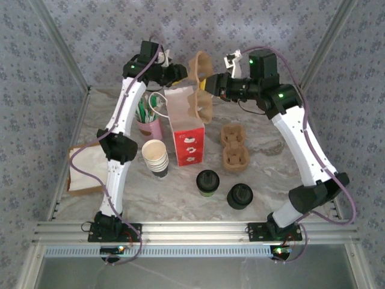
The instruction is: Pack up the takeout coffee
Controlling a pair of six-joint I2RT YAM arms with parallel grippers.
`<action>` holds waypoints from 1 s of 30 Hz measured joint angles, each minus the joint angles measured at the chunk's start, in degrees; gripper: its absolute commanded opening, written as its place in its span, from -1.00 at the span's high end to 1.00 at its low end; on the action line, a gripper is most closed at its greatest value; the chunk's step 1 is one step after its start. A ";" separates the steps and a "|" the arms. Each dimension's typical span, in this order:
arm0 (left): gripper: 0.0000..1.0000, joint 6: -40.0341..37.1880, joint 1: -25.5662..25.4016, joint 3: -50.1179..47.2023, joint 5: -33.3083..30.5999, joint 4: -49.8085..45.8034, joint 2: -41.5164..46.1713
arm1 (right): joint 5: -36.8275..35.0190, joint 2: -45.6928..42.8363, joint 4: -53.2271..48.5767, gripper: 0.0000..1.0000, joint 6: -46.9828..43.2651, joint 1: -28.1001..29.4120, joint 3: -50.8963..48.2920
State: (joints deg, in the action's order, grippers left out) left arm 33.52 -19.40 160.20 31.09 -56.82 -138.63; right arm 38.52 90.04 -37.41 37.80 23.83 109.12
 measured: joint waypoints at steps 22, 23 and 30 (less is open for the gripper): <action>-0.05 1.66 -6.43 -3.41 1.79 2.82 -0.35 | 0.31 -0.24 1.66 0.35 0.85 1.20 -4.28; -0.10 2.19 -6.03 -2.89 2.14 2.97 -0.35 | 0.31 -0.55 1.64 0.36 0.85 1.25 -4.59; -0.66 5.07 -0.66 2.93 3.65 3.80 0.35 | -0.15 -1.51 1.66 0.35 0.85 1.73 -5.38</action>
State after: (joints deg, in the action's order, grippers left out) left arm 38.59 -20.05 163.13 34.74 -53.01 -138.28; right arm 38.37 88.53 -35.75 38.65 25.56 103.74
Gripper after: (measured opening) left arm 0.782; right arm 0.326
